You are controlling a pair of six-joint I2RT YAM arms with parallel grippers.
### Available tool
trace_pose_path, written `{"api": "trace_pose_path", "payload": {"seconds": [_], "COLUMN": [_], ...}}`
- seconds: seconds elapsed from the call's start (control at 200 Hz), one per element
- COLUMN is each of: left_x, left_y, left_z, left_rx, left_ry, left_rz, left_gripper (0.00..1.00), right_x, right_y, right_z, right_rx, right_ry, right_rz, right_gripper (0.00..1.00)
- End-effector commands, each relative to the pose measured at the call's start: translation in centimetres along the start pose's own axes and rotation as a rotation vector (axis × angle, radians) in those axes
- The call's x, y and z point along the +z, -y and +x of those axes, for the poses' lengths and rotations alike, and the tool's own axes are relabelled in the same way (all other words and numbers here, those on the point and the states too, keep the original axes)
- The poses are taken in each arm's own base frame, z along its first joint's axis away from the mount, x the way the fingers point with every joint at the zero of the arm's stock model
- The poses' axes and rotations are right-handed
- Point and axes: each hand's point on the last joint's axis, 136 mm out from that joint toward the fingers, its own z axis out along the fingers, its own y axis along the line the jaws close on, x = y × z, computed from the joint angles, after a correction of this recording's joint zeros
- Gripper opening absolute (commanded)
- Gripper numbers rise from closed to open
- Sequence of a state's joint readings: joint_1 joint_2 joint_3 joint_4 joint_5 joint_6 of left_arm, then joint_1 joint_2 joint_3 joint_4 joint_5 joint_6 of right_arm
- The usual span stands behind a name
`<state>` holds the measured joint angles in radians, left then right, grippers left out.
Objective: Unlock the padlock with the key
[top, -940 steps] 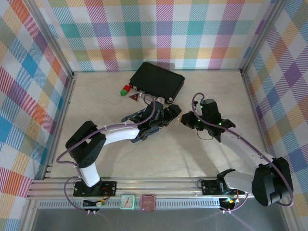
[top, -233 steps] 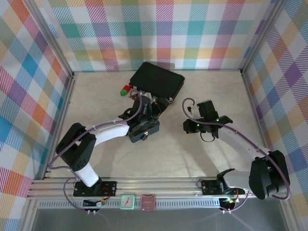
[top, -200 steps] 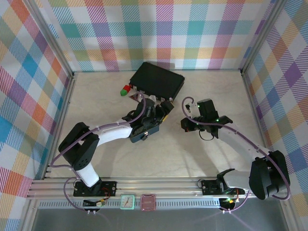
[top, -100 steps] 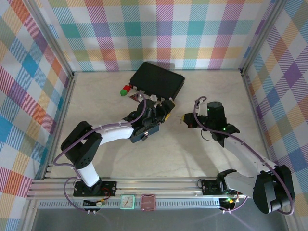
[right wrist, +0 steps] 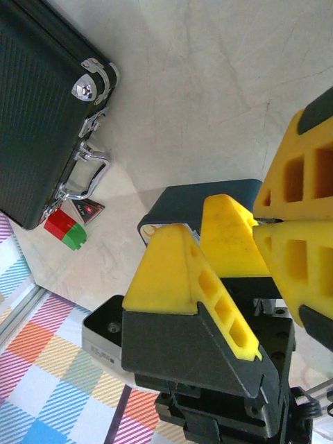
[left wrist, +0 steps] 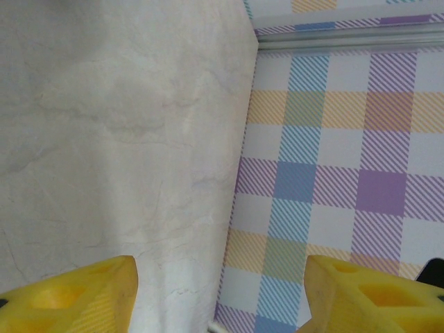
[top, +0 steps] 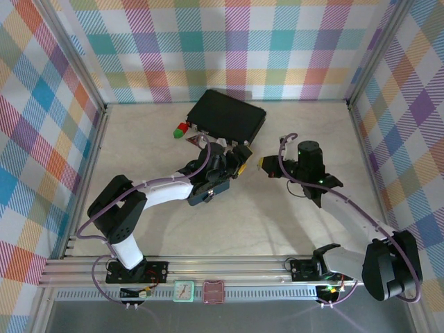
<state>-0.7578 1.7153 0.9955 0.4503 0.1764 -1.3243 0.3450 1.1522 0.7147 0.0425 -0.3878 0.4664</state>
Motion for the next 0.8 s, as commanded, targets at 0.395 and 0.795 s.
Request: {"api": "trace_pose_path", "payload": {"seconds": [0.395,0.795], "left_x": [-1.4,-1.6], "left_y": [-1.0,-0.5], "left_z": [-2.6,-2.8], "left_rx": [0.109,0.134], "left_ry": [0.076,0.082], "left_rz": [-0.127,-0.123], "left_gripper": [0.67,0.67], "right_x": [0.5,-3.2], "right_y": [7.8,12.2], "right_z": [10.3,15.1], "right_rx": [0.337,0.359], "right_ry": [-0.284,-0.477], "right_rz": [0.348,0.686], "right_gripper": [0.0,0.15]}}
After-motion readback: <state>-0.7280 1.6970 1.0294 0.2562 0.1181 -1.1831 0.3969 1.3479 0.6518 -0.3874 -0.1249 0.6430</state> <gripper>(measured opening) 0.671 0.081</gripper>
